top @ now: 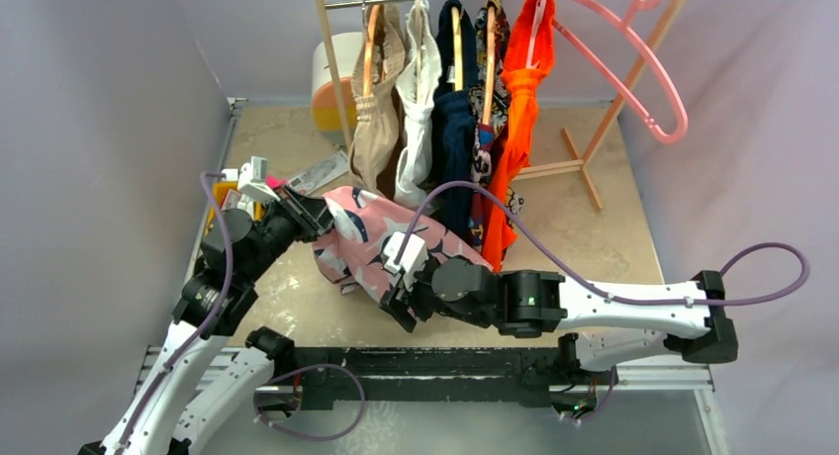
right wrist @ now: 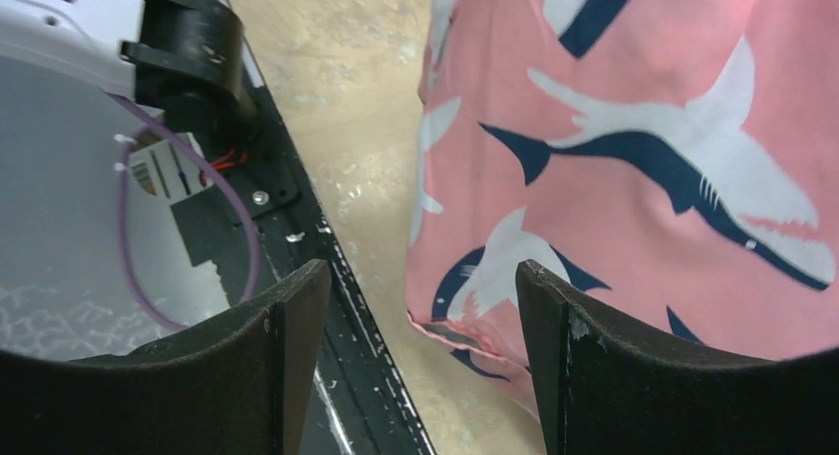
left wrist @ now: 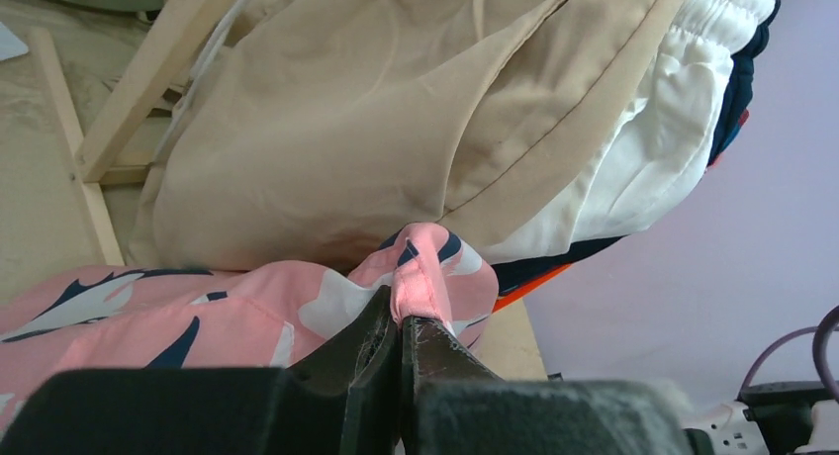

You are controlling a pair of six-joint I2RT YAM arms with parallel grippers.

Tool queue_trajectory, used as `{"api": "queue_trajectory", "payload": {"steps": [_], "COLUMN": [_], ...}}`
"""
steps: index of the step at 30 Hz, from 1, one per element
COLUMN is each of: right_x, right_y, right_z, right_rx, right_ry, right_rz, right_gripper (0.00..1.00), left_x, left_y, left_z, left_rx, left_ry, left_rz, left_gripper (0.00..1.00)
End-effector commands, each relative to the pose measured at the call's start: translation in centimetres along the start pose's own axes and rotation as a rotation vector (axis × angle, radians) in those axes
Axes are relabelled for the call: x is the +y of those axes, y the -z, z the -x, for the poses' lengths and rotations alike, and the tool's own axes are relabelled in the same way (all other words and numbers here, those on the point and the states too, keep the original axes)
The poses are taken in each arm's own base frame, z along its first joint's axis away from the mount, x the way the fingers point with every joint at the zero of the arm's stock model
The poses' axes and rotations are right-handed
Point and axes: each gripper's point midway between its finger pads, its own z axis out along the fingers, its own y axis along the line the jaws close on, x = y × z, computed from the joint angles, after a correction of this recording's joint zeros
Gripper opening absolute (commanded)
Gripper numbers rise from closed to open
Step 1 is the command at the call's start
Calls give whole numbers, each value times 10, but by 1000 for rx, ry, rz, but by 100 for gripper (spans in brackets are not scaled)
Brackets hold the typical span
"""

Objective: Place the shorts on the hanger
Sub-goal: Adjust the shorts at the center of the board.

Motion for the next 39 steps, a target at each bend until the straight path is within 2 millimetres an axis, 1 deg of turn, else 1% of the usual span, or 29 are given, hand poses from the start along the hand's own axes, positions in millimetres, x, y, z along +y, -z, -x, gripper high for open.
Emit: {"api": "queue_trajectory", "payload": {"steps": [1,5,10,13,16,19,21,24,25,26,27,28,30,31,33,34,35,38,39], "right_x": [-10,-6,3,12,26,32,24,3,-3,-7,-11,-15,-21,-23,-23,-25,-27,-27,-29], "right_y": [-6,-14,-38,-49,-56,-67,-75,-81,-80,-81,-82,-81,-78,-75,-63,-53,-37,5,23], "right_z": [14,-1,-26,-31,-33,-43,-54,-80,-91,-97,-101,-102,-93,-85,-60,-45,-22,35,57], "right_rx": [-73,-39,-6,-15,-30,-13,9,75,111,130,142,139,123,110,65,34,-13,-158,-232], "right_ry": [-53,-48,-96,-133,-152,-178,-221,-275,-270,-277,-277,-282,-267,-256,-230,-223,-239,-227,-213], "right_rz": [-83,-81,-113,-126,-115,-141,-224,-422,-477,-523,-564,-603,-649,-656,-625,-605,-563,-387,-331], "right_gripper": [72,73,73,73,75,76,77,74,71,66,60,54,40,27,10,0,0,0,0], "left_x": [-19,-21,-25,-22,-20,-20,-21,-23,-23,-23,-23,-23,-23,-24,-26,-28,-30,-33,-35], "left_y": [14,21,25,24,23,23,22,23,23,23,23,24,25,27,31,35,39,50,53], "left_z": [35,45,50,48,47,46,46,46,46,46,46,46,45,46,48,50,51,54,53], "left_rx": [-112,-143,-163,-159,-156,-156,-155,-156,-155,-153,-153,-153,-152,-153,-151,-150,-148,-137,-126], "left_ry": [-21,-28,-26,-24,-22,-19,-18,-15,-15,-15,-15,-15,-17,-20,-36,-50,-66,-116,-133], "left_rz": [-2,20,11,17,21,21,15,9,7,7,7,7,7,5,10,12,14,23,13], "left_gripper": [0,0,0,0,0,0,0,0,0,0,0,0,0,0,0,0,0,0,0]}}
